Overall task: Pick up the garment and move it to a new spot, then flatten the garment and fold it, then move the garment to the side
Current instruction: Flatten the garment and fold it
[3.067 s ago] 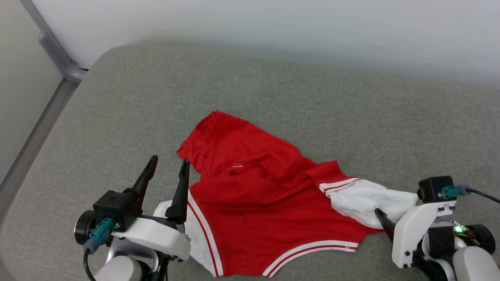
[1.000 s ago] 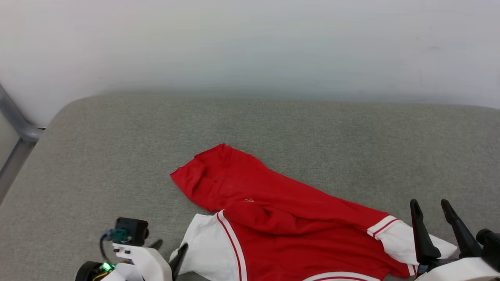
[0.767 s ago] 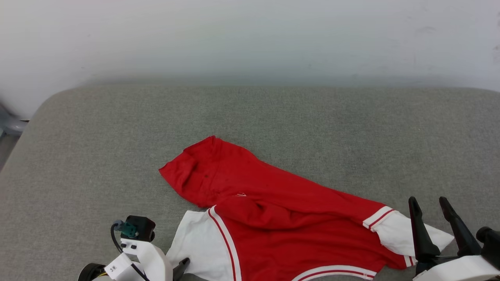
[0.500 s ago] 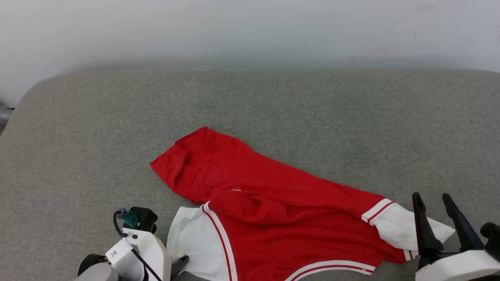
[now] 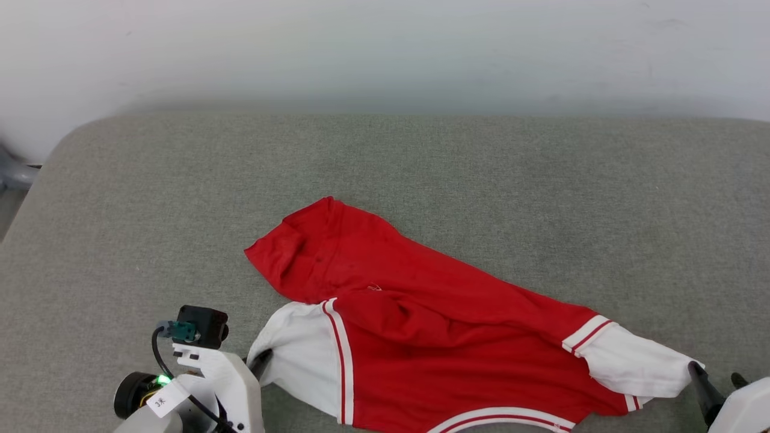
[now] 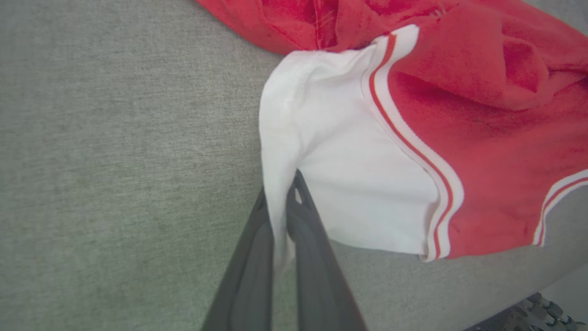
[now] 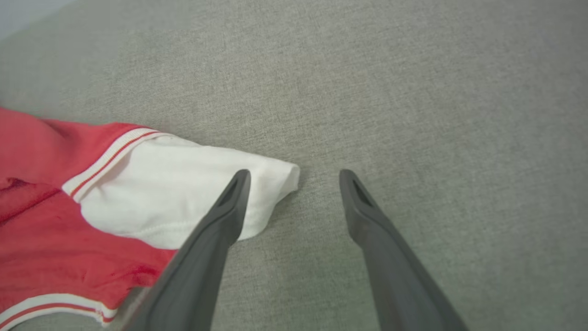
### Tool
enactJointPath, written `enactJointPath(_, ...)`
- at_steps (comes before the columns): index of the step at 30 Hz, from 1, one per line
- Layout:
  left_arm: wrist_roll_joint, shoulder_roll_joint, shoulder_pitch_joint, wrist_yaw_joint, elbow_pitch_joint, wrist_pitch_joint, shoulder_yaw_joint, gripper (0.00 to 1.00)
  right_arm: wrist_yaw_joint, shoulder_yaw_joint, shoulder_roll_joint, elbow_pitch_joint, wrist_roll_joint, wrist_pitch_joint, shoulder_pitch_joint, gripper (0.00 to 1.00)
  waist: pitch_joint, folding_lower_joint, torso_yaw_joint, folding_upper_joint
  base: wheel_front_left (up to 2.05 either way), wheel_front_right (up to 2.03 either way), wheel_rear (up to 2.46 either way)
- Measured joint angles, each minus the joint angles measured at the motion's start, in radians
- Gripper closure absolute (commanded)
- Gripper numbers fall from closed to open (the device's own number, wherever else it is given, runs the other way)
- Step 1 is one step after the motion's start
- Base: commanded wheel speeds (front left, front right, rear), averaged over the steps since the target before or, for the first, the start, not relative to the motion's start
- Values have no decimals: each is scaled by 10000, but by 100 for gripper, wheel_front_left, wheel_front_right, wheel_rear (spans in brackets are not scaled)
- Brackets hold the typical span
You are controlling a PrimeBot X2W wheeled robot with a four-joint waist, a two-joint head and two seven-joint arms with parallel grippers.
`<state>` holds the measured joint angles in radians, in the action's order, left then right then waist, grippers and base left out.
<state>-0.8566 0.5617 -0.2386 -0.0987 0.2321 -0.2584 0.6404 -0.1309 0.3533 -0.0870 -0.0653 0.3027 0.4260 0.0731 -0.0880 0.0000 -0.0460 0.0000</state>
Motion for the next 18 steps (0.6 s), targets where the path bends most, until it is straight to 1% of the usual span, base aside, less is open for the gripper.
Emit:
enactJointPath(3,100,119,7,-173,-550,161,-94,100,-2,4,-293,-199,2,1283,-382,0,-54,0,-112,0,0,0,0)
enactJointPath(6,194,253,32,-345,-1049,240,-146,100,-2,-249,-550,-445,-8,2359,-685,0,-165,0,-205,0,0,0,0)
enactJointPath(12,303,286,30,-470,-1628,288,-155,100,0,-999,-767,-1080,33,3260,-1142,0,-472,0,-368,0,0,0,0)
enactJointPath(13,330,288,29,-485,-1670,288,-155,100,-2,-1070,-784,-1175,75,3377,-1177,7,-516,0,-389,0,0,0,0)
enactJointPath(14,337,280,28,-499,-1699,301,-146,100,2,-1152,-821,-1300,127,3532,-1192,7,-552,0,-416,0,0,0,0)
enactJointPath(15,337,274,29,-499,-1718,330,-142,100,2,-1218,-853,-1344,153,3630,-1206,55,-583,0,-442,0,0,0,0)
enactJointPath(16,337,280,30,-499,-1718,332,-144,100,2,-1235,-855,-1394,236,3708,-1241,74,-609,0,-460,0,0,0,0)
enactJointPath(17,336,272,29,-499,-1720,347,-146,100,4,-1246,-863,-1430,307,3770,-1257,100,-626,0,-474,0,0,0,0)
enactJointPath(18,334,270,32,-499,-1718,385,-148,100,2,-1256,-861,-1473,353,3806,-1263,100,-638,0,-481,-1,0,0,0)
